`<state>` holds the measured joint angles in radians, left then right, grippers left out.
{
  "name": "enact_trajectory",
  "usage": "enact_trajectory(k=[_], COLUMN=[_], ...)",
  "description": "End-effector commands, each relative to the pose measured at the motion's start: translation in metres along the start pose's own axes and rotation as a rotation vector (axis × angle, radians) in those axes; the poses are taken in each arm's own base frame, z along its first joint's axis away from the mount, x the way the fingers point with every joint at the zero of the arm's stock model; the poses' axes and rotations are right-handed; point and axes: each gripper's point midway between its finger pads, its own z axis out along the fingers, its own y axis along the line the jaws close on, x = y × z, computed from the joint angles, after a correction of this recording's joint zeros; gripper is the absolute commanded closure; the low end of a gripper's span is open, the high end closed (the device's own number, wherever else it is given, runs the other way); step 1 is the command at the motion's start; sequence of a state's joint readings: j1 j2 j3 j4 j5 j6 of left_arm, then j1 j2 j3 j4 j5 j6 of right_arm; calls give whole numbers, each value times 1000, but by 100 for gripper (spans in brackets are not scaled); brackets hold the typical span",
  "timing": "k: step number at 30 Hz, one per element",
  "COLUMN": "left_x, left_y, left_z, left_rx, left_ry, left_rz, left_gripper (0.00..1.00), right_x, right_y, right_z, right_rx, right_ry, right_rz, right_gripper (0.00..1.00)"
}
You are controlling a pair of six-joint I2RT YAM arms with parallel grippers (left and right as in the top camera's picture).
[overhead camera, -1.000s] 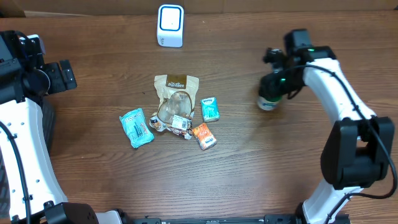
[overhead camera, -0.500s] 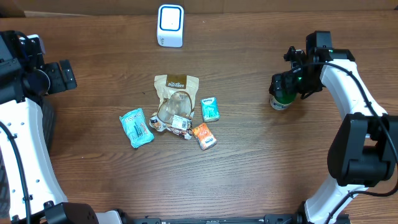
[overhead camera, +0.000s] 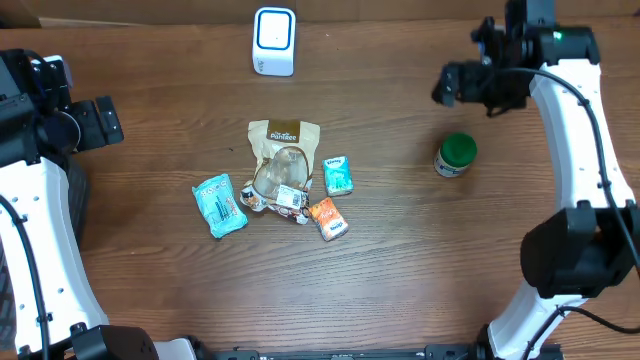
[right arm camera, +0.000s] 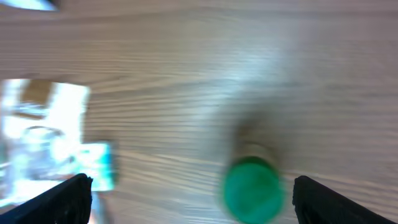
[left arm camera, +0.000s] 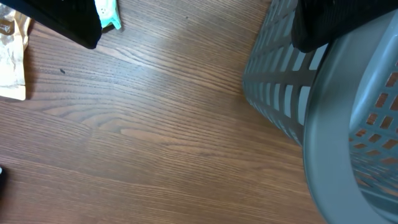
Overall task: Scan the item barcode
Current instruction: 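Carry the jar right and set it down with the right gripper, then move the right gripper to the Kleenex pack and grasp it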
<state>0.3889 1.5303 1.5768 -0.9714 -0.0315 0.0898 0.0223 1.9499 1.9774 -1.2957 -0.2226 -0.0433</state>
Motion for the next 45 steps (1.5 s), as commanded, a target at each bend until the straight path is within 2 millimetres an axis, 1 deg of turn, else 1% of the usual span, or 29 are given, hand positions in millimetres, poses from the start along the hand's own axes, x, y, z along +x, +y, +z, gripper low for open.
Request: enact_trajectory(k=[1,4,7,9,10,12,14,16,18,19,21,26,29,30,32,34,39,42,43,45], left_x=[1,1,1,1,1,1,1,1,1,1,1,1,1,1,1,1,1,1,1,1], left_y=[4,4,4,4,4,4,4,4,4,4,4,4,4,4,4,4,4,4,4,4], left_z=[2,2,2,2,2,2,2,2,2,2,2,2,2,2,2,2,2,2,2,2], left_rx=[-7,-8,-7,-8,-8,-8,-7,-7,-7,-7,-8,-7,-7,-7,-7,-7,-7,-7,-7,-7], left_ry=[4,4,4,4,4,4,4,4,4,4,4,4,4,4,4,4,4,4,4,4], left_rz=[18,18,18,18,18,18,18,18,18,18,18,18,18,18,18,18,18,18,18,18], left_gripper=[0,0,0,0,0,0,0,0,0,0,1,0,0,0,0,0,0,0,0,0], right_x=[4,14,29,43,48,64,79,92,102,107,112,123,135,142,152,160,168,162,156,148], right_y=[61,93,115,124,126,127,126,129,137,142,150,180,196,202,207,206,176,150,137,123], right_z=[-6,10,33,53,60,80,96,107,115,120,128,147,160,165,171,177,188,191,191,191], right_rx=[-146,-195,-218,-222,-221,-211,-205,-231,-277,-292,-292,-312,-314,-311,-305,-272,-92,23,65,77], right_ry=[8,44,85,129,147,206,258,294,317,321,317,303,329,348,369,389,407,382,362,350], right_rz=[-37,-94,-142,-148,-138,-89,-65,-60,-62,-70,-68,-44,-45,-44,-60,-55,12,58,71,102], right_gripper=[0,0,0,13,17,28,32,43,51,58,63,66,66,66,65,65,59,58,56,55])
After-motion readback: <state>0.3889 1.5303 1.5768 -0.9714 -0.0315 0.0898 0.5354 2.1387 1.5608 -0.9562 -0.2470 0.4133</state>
